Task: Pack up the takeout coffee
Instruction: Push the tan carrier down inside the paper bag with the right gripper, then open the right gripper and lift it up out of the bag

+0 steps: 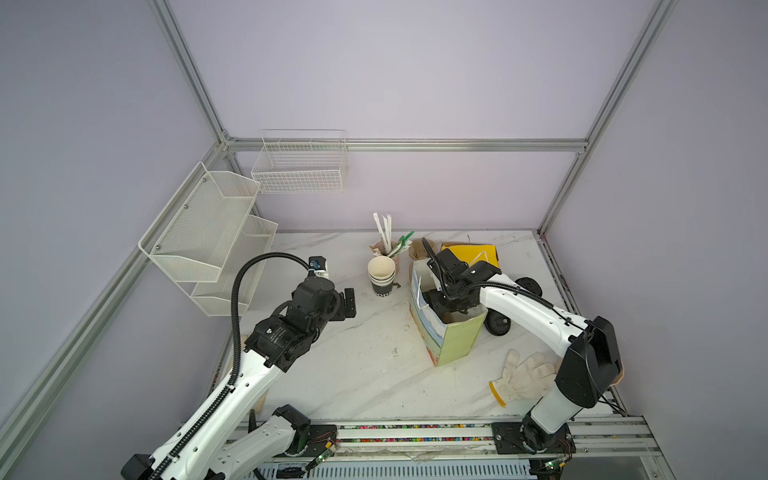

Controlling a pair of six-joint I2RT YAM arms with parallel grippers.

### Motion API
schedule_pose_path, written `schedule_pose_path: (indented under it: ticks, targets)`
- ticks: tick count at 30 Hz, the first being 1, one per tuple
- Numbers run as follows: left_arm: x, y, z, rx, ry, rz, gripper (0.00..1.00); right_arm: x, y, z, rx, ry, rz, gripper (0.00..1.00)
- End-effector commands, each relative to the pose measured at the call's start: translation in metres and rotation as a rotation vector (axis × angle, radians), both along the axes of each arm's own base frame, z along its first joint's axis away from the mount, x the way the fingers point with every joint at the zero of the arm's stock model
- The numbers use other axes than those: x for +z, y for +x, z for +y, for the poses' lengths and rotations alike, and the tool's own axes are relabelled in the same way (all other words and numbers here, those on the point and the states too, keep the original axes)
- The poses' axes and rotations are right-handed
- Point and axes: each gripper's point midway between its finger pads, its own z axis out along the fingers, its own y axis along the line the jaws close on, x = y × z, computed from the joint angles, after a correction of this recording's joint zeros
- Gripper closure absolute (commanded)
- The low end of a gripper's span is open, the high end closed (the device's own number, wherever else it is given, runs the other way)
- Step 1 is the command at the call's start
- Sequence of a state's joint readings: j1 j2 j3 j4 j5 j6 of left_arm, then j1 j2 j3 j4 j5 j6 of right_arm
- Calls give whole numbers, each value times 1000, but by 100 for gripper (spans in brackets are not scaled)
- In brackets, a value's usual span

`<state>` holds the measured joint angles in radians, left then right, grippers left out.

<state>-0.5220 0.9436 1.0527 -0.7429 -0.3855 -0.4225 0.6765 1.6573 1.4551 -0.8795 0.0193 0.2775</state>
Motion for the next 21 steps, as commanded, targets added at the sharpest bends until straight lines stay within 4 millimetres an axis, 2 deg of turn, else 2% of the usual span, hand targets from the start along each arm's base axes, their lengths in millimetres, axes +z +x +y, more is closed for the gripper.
schedule_pose_path:
  ticks: [1,7,15,21]
  targets:
    - [12,2,1,-8,1,-28,0,26,2,-5,2,9,-51,3]
    - [10,3,0,-9,3,-22,0,42,3,-2,16,35,-83,3]
    - [9,5,-1,-11,3,-17,0,78,7,14,70,129,-167,3]
    - [8,6,-1,-10,5,-12,0,106,16,16,67,142,-234,4]
